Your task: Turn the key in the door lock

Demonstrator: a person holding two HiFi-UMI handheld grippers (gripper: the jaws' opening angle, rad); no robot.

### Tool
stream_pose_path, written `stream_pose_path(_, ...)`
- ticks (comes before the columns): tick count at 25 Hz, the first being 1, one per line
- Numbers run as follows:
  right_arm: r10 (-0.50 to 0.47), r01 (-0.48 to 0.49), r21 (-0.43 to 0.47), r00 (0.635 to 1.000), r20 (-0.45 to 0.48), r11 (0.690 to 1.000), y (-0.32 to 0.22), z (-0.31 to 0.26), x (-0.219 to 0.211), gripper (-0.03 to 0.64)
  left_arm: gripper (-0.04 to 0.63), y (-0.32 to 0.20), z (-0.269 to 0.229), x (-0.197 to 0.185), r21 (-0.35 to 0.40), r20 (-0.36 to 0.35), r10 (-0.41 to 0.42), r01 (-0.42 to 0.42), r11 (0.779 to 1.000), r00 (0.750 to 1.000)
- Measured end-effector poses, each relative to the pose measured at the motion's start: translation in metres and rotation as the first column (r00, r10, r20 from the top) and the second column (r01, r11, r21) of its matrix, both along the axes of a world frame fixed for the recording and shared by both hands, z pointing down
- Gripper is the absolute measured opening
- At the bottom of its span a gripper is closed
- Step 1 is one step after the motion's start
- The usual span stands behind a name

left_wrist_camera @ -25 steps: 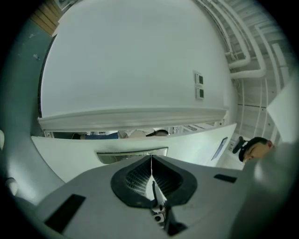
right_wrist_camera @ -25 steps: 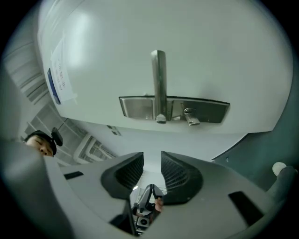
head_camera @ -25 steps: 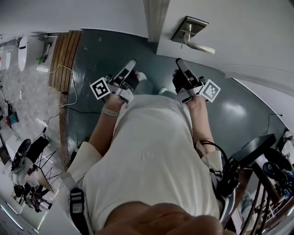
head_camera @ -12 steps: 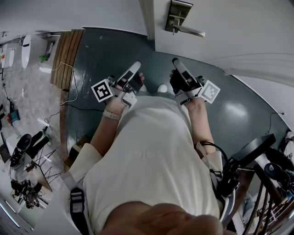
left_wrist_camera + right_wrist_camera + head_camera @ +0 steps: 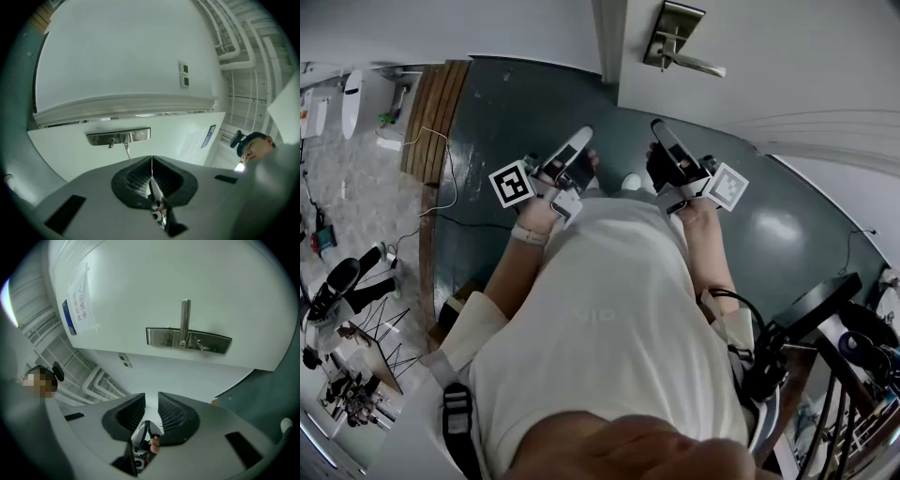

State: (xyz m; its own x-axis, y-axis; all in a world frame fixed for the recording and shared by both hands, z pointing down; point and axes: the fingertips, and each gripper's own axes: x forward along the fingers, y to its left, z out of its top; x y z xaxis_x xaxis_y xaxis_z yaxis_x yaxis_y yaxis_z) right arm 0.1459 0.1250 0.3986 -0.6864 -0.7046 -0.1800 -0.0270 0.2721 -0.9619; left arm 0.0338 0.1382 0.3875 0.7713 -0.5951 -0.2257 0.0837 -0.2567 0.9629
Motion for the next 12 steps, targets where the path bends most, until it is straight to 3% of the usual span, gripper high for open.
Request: stream_pose_path(12,-0.007,0.007,0.001,1.000,-0.010,1.000,-0.0006,-0.0040,-0.0007,0.097,0.008,0.0001,-0.0057,0.0006,0.005,0.005,0.003,-0.003,1.000,1.000)
